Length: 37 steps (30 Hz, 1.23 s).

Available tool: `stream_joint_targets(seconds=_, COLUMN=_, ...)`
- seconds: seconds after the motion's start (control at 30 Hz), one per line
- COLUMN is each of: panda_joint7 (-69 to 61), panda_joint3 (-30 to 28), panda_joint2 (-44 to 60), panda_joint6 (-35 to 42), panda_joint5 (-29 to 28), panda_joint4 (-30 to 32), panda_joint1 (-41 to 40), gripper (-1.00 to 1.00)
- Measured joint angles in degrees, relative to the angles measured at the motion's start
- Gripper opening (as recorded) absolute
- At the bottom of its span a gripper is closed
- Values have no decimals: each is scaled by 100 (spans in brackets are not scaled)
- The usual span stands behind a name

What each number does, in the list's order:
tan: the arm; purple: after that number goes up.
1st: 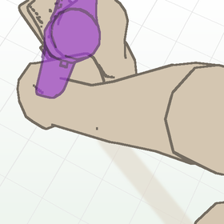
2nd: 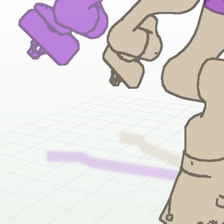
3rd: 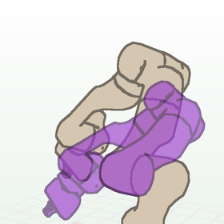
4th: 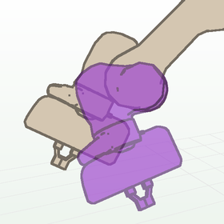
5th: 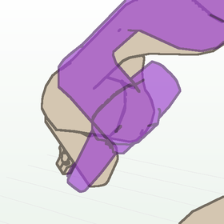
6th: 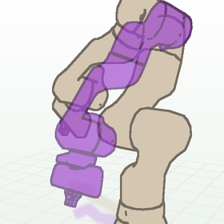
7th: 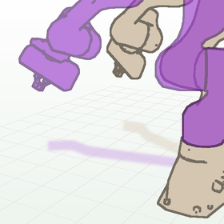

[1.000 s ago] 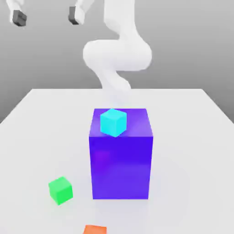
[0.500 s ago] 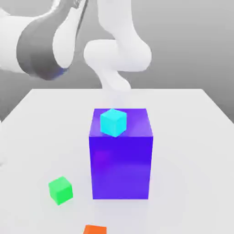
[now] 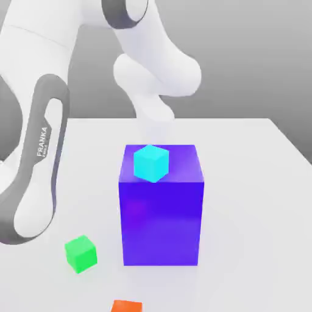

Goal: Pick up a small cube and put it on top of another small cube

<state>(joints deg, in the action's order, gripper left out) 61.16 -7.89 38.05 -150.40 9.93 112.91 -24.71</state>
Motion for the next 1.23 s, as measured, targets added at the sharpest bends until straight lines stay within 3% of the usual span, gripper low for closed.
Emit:
stream_joint_targets(seconds=0.23, panda_joint7=112, panda_joint3=-141, panda_joint2=-718, panda_joint6=504, panda_joint5=-102, panda_joint4=217, panda_joint1=118, gripper=-100)
stream_joint_targets(seconds=0.57, panda_joint7=1562, panda_joint3=-137, panda_joint2=-2537, panda_joint6=252, panda_joint5=277, panda_joint4=2199, panda_joint1=653, gripper=-100)
stream_joint_targets(seconds=0.7, panda_joint7=2516, panda_joint3=-180, panda_joint2=-3229, panda_joint6=66, panda_joint5=-29, panda_joint4=3041, panda_joint1=888, gripper=-100)
stream_joint_targets(seconds=0.87, panda_joint7=4061, panda_joint3=-120, panda_joint2=-3999, panda_joint6=-174, panda_joint5=-899, panda_joint4=4085, panda_joint1=950, gripper=-100)
stream_joint_targets(seconds=0.97, panda_joint7=4277, panda_joint3=-116, panda_joint2=-3759, panda_joint6=-547, panda_joint5=-985, panda_joint4=4226, panda_joint1=904, gripper=-100)
stream_joint_targets(seconds=1.1, panda_joint7=4097, panda_joint3=15, panda_joint2=-3089, panda_joint6=-1194, panda_joint5=-704, panda_joint4=4217, panda_joint1=865, gripper=-100)
stream_joint_targets(seconds=1.13, panda_joint7=4042, panda_joint3=66, panda_joint2=-2954, panda_joint6=-1321, panda_joint5=-630, panda_joint4=4214, panda_joint1=834, gripper=100)
stream_joint_targets(seconds=1.23, panda_joint7=4042, panda_joint3=65, panda_joint2=-2954, panda_joint6=-1321, panda_joint5=-630, panda_joint4=4214, panda_joint1=833, gripper=100)
